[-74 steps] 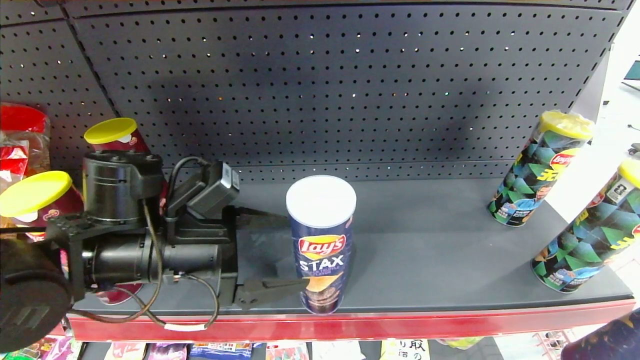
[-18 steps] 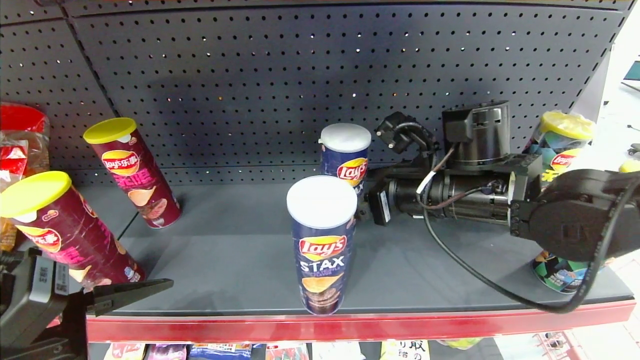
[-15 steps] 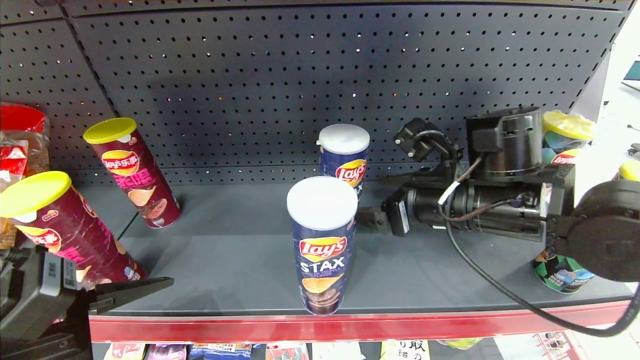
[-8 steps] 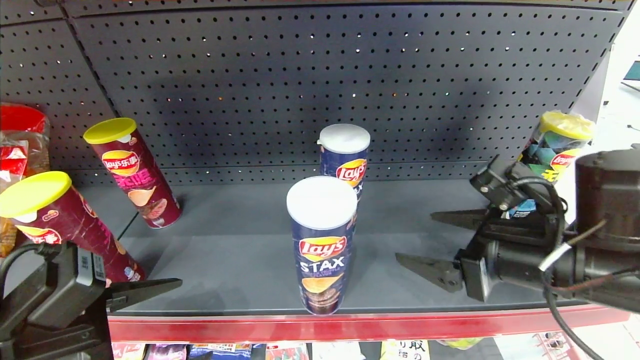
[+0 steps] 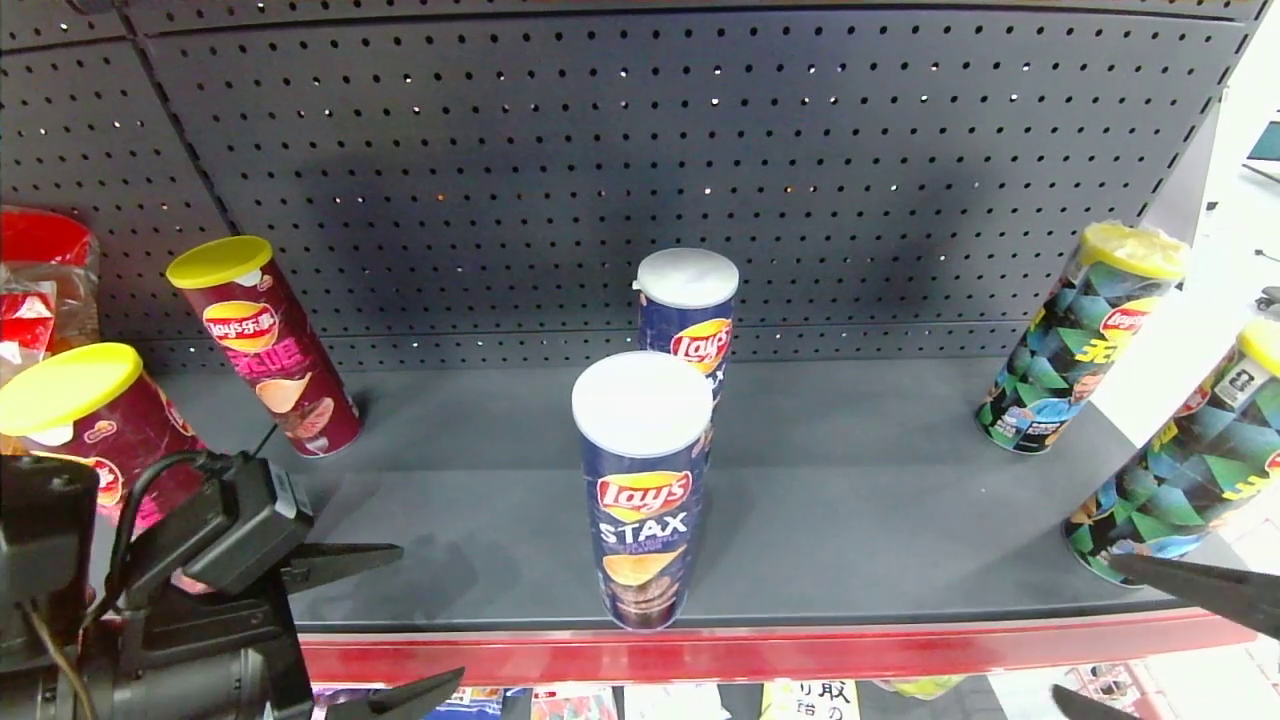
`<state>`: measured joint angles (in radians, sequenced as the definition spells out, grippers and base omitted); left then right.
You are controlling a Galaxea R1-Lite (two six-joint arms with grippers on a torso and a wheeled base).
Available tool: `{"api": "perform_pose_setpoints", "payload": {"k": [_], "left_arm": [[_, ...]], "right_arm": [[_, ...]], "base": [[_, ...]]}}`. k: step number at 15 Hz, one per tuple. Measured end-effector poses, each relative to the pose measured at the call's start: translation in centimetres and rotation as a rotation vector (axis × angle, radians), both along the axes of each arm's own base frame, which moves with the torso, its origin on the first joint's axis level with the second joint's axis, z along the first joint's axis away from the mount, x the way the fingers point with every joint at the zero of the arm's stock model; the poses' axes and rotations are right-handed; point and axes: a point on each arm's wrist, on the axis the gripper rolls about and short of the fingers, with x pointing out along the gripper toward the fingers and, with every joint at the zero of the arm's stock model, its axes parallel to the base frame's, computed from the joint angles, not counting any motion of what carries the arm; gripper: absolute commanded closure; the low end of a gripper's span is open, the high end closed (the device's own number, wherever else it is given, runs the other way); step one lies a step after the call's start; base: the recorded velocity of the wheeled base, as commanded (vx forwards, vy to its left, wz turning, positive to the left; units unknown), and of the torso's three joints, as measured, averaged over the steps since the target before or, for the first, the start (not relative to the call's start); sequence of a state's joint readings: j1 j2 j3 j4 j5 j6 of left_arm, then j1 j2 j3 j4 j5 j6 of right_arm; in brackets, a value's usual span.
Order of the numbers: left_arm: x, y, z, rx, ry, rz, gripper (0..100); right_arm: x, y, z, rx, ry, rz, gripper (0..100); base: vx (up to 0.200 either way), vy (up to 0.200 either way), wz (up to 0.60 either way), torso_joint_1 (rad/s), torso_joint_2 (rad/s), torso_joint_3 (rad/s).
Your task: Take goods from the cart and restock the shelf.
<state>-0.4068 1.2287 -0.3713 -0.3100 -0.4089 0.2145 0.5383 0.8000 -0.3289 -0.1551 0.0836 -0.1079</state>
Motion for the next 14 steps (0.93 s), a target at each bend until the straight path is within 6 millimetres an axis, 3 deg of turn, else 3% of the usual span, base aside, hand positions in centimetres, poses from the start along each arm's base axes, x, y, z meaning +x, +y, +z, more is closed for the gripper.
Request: {"api": "perform_pose_setpoints", "payload": {"k": [3,6,14], "left_arm": [[1.2,-0.9,-0.2,0.012,0.025,-0.02,0],[3.1,-2.0,0.1,0.016,0.034,-0.037,0],[6.7,-4.4,-0.4,0.039,0.067,-0.061,0]], "right_arm": [[-2.7,-2.6,-0.1,0.065,-0.044,-0.212,0],[-4.2,-3.4,0.2,0.109,-0.111,-0.312,0],[-4.9,-3.6,0.3,0.128,-0.154,-0.347,0]], "base": [[0.0,0.0,0.0,0.0,0.0,0.0],[0.0,0.0,0.0,0.0,0.0,0.0],[0.0,0.0,0.0,0.0,0.0,0.0]]}}
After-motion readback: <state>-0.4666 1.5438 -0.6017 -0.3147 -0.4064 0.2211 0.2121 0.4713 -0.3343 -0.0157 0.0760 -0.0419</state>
